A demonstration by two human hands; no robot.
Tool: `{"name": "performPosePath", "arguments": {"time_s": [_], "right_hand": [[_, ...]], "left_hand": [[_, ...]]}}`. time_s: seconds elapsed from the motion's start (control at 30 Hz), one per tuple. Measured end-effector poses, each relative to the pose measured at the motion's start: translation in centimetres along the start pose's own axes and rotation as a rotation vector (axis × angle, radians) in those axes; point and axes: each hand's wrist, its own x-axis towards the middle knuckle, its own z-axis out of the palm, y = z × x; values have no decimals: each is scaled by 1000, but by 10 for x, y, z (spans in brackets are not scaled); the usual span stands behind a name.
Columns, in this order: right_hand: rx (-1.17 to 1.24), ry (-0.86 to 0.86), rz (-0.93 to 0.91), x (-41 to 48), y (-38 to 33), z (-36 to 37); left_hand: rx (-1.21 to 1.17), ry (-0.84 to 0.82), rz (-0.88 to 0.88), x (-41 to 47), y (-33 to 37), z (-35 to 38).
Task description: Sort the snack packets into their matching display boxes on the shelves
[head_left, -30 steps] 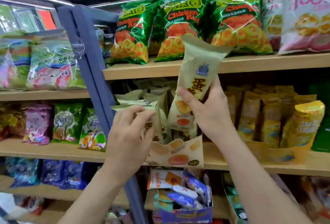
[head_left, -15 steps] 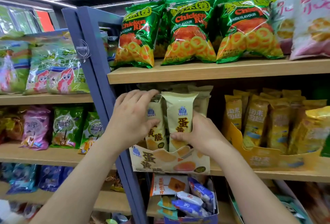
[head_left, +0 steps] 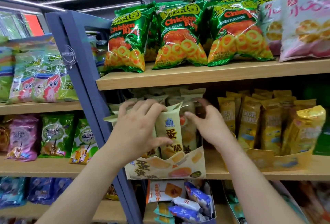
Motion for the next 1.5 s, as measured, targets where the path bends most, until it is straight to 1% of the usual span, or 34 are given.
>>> {"name": "performPosePath", "arguments": {"time_s": [0.1, 0.17, 0.3, 0.37, 0.43, 0.5, 0.57, 0.63, 0.73, 0.8, 0.87, 0.93, 1.0, 1.03, 1.1, 1.17, 1.2, 1.3, 1.4, 1.43, 1.5], "right_hand": [[41, 93, -40, 0, 1, 9], [121, 137, -101, -3, -3, 3], [296, 173, -272, -10, -9, -15], [303, 182, -292, -12, -4, -19], [244, 192, -229, -10, 6, -19], [153, 152, -166, -9, 10, -18], [42, 108, -141, -6, 7, -18], [-76, 61, -86, -3, 2, -19], [-217, -35, 34, 1, 10, -12], [-280, -25, 54, -2, 23, 0], [-220, 43, 18, -10, 29, 10], [-153, 152, -73, -16, 31, 11], [-105, 227, -153, -25, 32, 8], [-74, 222, -180, -31, 31, 8], [-36, 127, -226, -45, 28, 12], [-148, 8, -261, -59, 29, 18], [-234, -16, -273, -63, 33, 20], [-401, 26, -262, -70, 44, 19], [-527, 25, -318, -68, 51, 25], [-564, 45, -333, -65, 52, 27], [-594, 113, -340, -59, 51, 31]], "left_hand": [[118, 20, 68, 2, 8, 4], [170, 24, 112, 5, 8, 8], [177, 64, 148, 14, 10, 13], [205, 51, 144, 19, 10, 18], [287, 4, 97, 22, 7, 26], [331, -8, 51, 19, 2, 33], [341, 2, 49, 13, 0, 39], [325, 8, 57, 7, 0, 41], [276, -19, 3, -4, 0, 42], [222, -23, -30, -9, 3, 39], [132, 2, -41, -18, 6, 35], [60, 34, -47, -32, 10, 32], [32, 23, -56, -50, 15, 34], [19, 5, -66, -57, 17, 38], [22, -31, -74, -63, 17, 47], [53, -51, -62, -57, 12, 54], [68, -53, -51, -52, 9, 57], [93, -68, -26, -39, 1, 65], [90, -72, -81, -29, -3, 71], [82, -50, -98, -28, -2, 72], [55, 51, -76, -35, 2, 73]]}}
